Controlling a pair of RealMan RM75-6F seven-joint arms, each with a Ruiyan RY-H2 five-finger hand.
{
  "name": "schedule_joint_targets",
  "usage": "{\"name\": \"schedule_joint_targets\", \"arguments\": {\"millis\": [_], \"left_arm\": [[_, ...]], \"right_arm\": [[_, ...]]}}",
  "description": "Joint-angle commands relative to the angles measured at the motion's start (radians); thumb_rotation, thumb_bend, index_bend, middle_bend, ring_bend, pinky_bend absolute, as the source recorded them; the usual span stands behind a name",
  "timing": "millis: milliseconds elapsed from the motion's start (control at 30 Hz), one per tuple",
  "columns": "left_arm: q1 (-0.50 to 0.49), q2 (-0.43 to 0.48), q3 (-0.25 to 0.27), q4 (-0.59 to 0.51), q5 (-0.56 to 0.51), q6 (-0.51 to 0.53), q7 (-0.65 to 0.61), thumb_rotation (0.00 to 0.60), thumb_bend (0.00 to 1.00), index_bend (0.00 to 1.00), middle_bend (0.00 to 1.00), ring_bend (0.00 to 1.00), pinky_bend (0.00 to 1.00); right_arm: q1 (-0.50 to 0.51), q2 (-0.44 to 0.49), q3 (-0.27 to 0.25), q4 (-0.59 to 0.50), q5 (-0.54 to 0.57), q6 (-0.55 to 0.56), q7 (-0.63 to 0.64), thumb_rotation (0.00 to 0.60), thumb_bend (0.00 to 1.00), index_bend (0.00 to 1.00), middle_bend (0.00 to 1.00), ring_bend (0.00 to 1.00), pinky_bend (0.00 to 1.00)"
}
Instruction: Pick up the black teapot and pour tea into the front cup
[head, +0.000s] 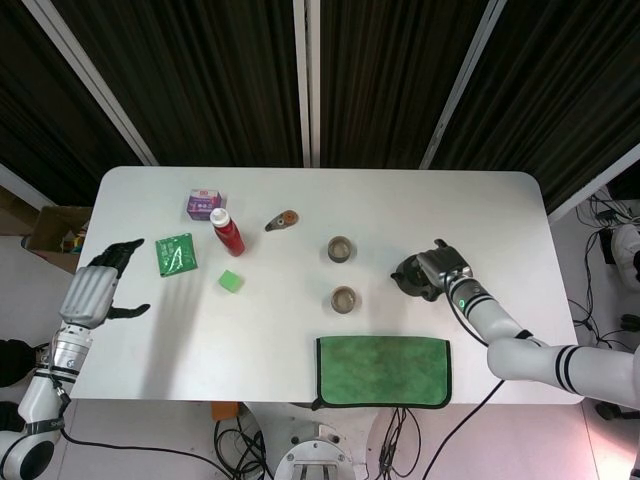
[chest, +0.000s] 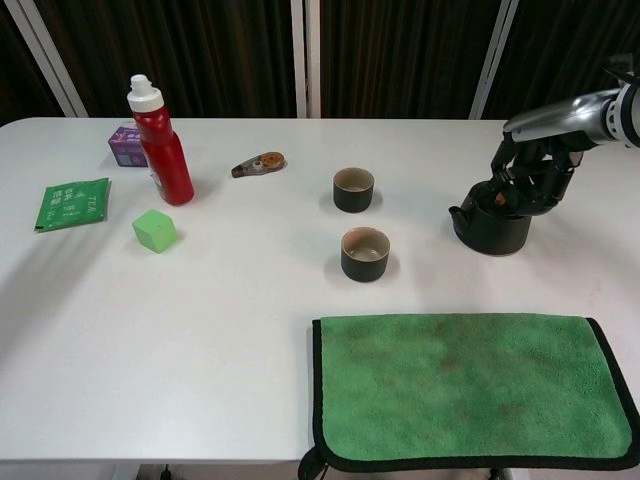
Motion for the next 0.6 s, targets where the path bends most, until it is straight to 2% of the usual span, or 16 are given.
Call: {"name": "schedule_joint_targets", "arguments": {"millis": [33,233,600], "left_arm": [[0.000,0.000,0.000,0.002,0.000,-0.001,-0.002,0.600,0.03,0.09,0.13,0.13,0.27],[-0.001,-0.002,0.000,0.006,0.001,-0.003,-0.005,0.600,0.03,0.09,0.13,0.13,0.27],[0.000,-0.004,0.001,0.011,-0.002,-0.007,-0.009,0.600,0.03,0.09,0.13,0.13,0.27]], "right_arm": [[-0.001,-0.001,0.001,0.006,-0.004,-0.005,0.013,0.600,0.29,0.63,0.74,0.60,0.00],[-0.007,-0.008,0.003,0.021,-0.018,-0.007,0.037,0.600,0.30,0.75,0.80,0.62,0.00],[-0.019,-0.029,0.014,0.050,-0.036,0.002,0.073,0.600,0.34,0.77,0.83,0.66,0.11]]}}
